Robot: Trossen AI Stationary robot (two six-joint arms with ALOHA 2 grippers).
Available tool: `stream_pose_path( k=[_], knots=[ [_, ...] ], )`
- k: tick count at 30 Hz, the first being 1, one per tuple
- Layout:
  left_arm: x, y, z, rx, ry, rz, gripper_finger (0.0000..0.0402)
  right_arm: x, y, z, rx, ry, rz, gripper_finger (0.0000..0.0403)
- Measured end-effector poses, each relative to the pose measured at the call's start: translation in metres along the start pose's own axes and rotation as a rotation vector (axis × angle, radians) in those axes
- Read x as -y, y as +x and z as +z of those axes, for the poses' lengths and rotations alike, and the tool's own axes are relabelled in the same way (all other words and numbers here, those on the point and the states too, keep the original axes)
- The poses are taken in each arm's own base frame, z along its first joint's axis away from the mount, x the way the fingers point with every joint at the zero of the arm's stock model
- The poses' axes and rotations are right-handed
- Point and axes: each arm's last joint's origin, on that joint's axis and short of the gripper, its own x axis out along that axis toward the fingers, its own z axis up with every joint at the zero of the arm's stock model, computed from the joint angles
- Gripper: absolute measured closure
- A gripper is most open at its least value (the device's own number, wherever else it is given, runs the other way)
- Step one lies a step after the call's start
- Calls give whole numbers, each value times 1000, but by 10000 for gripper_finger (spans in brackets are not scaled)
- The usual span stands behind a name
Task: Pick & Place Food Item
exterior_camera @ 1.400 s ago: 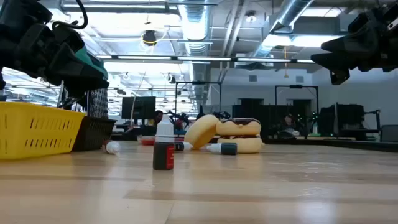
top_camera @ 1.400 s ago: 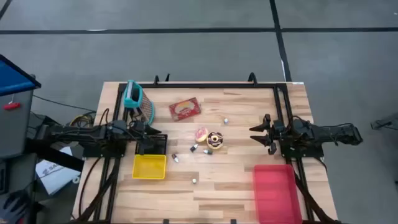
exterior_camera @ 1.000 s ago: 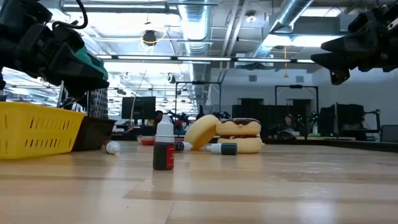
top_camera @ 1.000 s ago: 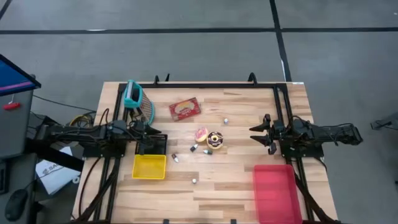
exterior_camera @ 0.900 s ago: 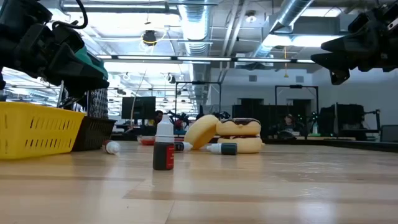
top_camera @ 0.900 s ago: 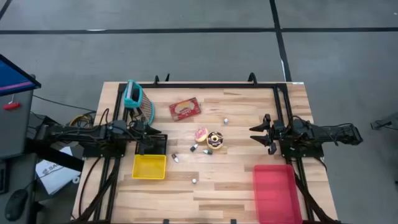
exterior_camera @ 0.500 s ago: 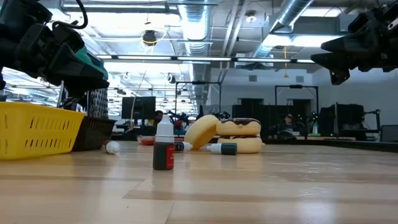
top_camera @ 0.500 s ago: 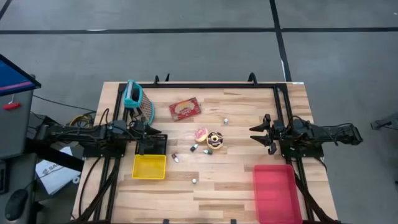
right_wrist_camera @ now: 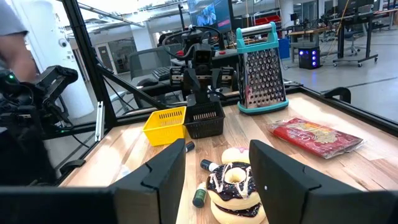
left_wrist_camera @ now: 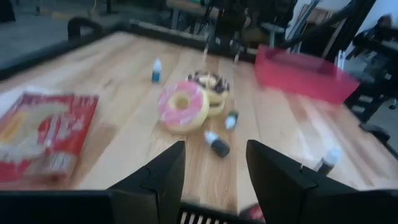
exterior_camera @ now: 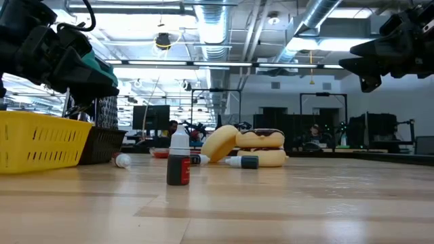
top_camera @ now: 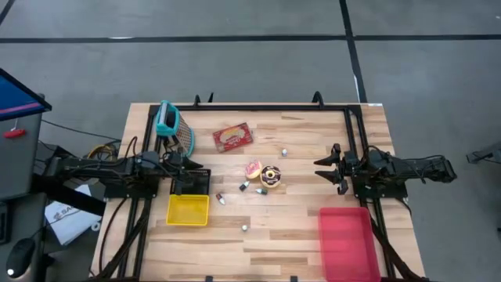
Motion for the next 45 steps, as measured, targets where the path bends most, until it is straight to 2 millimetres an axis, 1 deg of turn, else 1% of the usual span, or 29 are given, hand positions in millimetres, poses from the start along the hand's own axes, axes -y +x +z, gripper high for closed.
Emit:
stream_pose_path(
  k=[3,6,11,16,24,30,34,38,39,42,45],
  knots=[
    [1,0,6,61,-32,-16,234,0,0,0,0,0,0,232],
    [2,0,8,80,-196,-38,234,0,0,0,0,0,0,232],
    [4,-1,21,208,-391,-82,234,0,0,0,0,0,0,232],
    [5,-2,24,227,-594,-119,234,0,0,0,0,0,0,232],
    [6,-4,29,274,-651,-152,234,0,0,0,0,0,0,232],
    [3,-1,27,280,-653,-75,234,0,0,0,0,0,0,232],
    [1,1,26,305,-720,-15,234,0,0,0,0,-1,-1,232],
    [-1,1,31,409,-784,46,234,2,0,3,29,-122,-52,232],
    [-1,1,33,436,-791,51,234,2,0,4,42,-105,-51,232],
    [-1,1,38,519,-813,72,234,0,-1,12,134,66,-36,232],
    [-1,2,45,579,-845,77,234,0,-3,25,280,304,-34,232]
  ],
)
